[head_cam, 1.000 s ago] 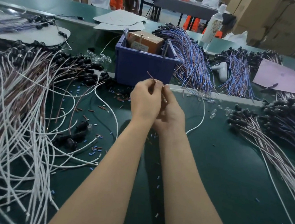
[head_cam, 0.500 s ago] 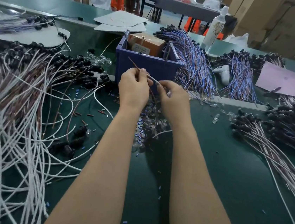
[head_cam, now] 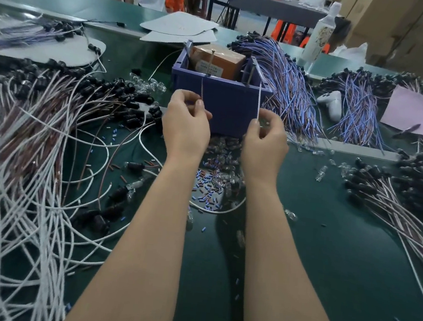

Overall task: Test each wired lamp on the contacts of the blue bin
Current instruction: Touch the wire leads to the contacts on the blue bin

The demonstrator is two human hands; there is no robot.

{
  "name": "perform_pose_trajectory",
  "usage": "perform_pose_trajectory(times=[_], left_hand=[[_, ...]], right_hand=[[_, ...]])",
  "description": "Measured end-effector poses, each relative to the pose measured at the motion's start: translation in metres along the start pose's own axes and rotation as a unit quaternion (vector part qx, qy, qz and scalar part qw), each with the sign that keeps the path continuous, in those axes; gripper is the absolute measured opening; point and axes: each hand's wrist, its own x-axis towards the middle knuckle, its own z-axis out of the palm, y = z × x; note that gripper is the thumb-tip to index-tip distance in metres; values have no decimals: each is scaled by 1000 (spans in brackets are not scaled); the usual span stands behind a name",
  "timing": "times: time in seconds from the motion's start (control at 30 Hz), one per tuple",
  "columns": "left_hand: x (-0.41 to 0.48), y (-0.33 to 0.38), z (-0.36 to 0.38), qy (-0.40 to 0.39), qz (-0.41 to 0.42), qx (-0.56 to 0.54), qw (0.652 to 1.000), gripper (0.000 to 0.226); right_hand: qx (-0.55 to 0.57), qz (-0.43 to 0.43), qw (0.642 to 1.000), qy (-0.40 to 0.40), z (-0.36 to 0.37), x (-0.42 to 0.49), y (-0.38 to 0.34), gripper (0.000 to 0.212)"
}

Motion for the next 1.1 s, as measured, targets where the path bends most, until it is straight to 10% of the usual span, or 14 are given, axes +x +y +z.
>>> perform_pose_trajectory(times=[1.1], left_hand=[[8, -3, 11, 18, -23, -131, 991, 11]], right_hand=[[12, 16, 999, -34, 1, 1, -5, 23]])
